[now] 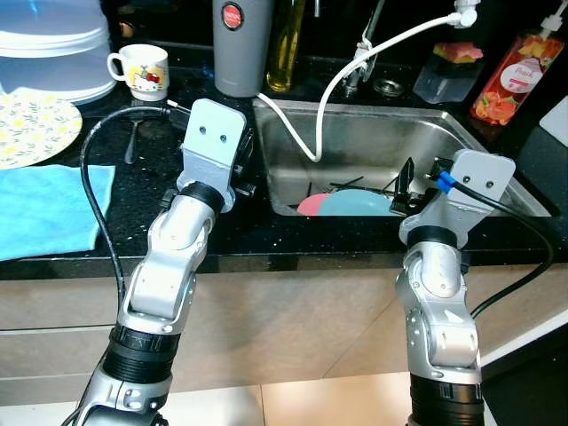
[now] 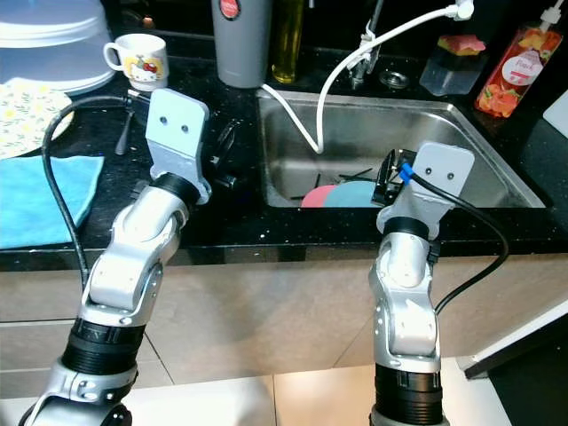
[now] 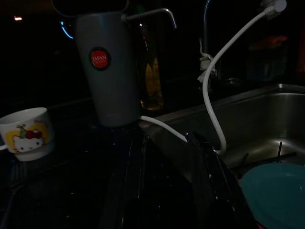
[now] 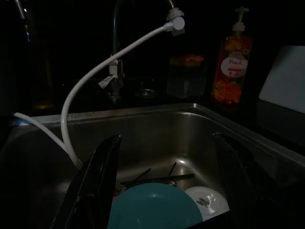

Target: Kitchen organization

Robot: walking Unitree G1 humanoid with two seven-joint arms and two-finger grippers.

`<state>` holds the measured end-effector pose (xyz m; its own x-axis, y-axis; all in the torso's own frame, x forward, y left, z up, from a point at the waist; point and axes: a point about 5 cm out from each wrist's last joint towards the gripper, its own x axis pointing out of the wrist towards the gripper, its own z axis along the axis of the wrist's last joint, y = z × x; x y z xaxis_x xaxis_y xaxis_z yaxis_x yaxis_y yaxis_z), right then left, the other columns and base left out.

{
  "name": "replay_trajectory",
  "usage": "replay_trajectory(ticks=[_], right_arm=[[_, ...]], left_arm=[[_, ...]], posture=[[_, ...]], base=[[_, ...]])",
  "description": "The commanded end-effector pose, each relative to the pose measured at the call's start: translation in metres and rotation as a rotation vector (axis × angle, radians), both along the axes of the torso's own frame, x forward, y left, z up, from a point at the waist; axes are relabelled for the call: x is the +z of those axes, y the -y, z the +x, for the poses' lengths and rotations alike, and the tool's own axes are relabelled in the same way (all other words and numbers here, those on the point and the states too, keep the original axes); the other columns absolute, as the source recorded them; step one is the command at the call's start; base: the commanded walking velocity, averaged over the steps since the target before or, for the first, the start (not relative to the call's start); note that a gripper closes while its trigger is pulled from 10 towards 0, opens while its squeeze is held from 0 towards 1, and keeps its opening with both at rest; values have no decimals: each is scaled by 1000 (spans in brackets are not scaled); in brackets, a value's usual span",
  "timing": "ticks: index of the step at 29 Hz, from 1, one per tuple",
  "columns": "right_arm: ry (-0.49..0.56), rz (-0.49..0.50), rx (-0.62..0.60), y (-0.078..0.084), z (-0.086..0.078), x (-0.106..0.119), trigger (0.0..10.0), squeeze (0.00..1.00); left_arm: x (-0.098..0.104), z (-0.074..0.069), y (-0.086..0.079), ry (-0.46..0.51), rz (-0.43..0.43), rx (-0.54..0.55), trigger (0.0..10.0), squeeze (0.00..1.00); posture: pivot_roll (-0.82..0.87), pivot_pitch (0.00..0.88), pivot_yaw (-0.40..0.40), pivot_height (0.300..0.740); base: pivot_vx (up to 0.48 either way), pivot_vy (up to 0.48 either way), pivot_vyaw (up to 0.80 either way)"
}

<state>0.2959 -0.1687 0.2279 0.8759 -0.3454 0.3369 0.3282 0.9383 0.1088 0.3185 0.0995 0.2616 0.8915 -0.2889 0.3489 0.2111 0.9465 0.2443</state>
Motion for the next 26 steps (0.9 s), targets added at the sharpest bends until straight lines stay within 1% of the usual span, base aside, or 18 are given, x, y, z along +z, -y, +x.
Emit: replay_trajectory(ticks=[1, 4, 8, 11, 13, 16, 26], right_arm=[[-9, 2, -29, 6, -1, -2, 10000, 0], [-9, 3, -29, 6, -1, -2, 10000, 0], [-9, 3, -30, 6, -2, -2, 10000, 0], [-10, 3, -31, 6, -2, -2, 10000, 0], [-10, 3, -30, 7, -2, -2, 10000, 0], [-11, 3, -29, 7, -2, -2, 10000, 0], [-12, 1, -28, 7, -2, -2, 10000, 0]], left_arm=[[0, 0, 5, 3, 20, -18, 10000, 0], [1, 0, 5, 8, 27, -19, 10000, 0], [-1, 1, 4, -4, 40, -9, 10000, 16], [-2, 1, 3, -7, 33, -4, 10000, 16], [-2, 1, 3, -12, 32, -5, 10000, 0], [-2, 1, 3, -15, 13, -2, 10000, 0], [-1, 1, 3, -14, 11, -2, 10000, 0]], posture=[[185, 39, -77, 740], [185, 38, -76, 740], [184, 40, -76, 740], [183, 41, -76, 740], [184, 41, -77, 740], [183, 42, -78, 740], [180, 44, -79, 740]], base=[[0, 0, 0], [0, 0, 0], [0, -408, 0], [0, -414, 0], [240, -398, 0], [0, 0, 0], [0, 0, 0]])
